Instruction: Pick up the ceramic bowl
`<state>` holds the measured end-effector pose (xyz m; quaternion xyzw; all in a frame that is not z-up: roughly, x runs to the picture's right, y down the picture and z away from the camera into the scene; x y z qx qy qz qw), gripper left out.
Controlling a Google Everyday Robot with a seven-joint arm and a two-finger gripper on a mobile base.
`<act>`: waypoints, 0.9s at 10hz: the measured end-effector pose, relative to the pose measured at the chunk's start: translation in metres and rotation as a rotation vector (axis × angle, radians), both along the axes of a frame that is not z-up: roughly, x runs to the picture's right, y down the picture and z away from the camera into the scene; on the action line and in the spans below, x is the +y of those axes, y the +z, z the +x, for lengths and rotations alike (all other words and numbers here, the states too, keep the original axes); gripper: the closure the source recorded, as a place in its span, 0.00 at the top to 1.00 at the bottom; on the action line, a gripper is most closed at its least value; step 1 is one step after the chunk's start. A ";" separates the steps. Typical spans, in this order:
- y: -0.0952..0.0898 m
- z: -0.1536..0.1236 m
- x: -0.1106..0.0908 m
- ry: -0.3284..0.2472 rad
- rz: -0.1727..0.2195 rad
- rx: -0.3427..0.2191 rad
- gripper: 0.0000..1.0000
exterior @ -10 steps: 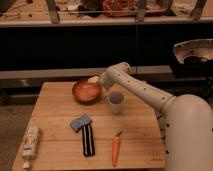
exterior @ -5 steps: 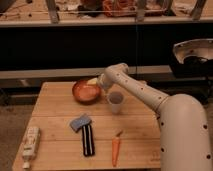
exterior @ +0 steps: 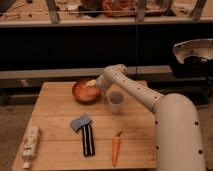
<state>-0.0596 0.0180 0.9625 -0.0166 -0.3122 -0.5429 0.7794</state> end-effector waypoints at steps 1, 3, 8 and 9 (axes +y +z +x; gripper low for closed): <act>0.002 -0.003 0.003 -0.001 -0.009 -0.004 0.80; 0.005 -0.008 0.007 -0.002 -0.025 -0.011 0.80; 0.012 -0.011 0.018 -0.001 -0.055 -0.022 0.53; 0.013 -0.011 0.020 -0.002 -0.059 -0.024 0.45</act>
